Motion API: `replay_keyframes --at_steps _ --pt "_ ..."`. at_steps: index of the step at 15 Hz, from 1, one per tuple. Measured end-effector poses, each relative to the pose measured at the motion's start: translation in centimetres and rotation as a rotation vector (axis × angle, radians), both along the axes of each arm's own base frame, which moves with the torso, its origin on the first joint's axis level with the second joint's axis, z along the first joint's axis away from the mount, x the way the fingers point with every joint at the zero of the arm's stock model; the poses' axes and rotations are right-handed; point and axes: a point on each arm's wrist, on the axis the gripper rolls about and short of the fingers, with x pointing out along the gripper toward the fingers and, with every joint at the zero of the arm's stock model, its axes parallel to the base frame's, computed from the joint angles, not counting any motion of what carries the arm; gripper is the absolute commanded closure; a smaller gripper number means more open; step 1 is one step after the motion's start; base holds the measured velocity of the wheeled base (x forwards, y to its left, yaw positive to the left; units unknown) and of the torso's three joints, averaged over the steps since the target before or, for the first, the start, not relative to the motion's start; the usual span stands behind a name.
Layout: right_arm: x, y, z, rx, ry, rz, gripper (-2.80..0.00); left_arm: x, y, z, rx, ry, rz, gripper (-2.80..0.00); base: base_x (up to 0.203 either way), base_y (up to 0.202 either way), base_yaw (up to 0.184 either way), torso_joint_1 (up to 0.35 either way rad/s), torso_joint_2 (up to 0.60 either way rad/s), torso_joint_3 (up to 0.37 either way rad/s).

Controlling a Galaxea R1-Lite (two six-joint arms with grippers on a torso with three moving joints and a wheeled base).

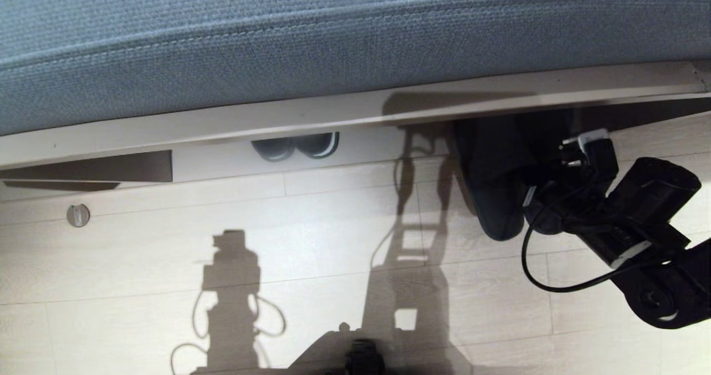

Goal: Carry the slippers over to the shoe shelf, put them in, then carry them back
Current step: Place the slippers into the shoe cabinet

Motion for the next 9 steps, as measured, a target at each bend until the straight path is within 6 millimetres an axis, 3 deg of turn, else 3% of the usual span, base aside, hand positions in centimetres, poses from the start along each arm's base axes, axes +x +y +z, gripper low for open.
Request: replay_keyframes --at_steps 9 --pt "5.7 0.7 1.7 0.018 -0.103 0.038 0.00 0.0 0.0 0.0 0.000 0.000 0.000 0.00 0.000 0.000 0.000 0.000 0.00 0.000"
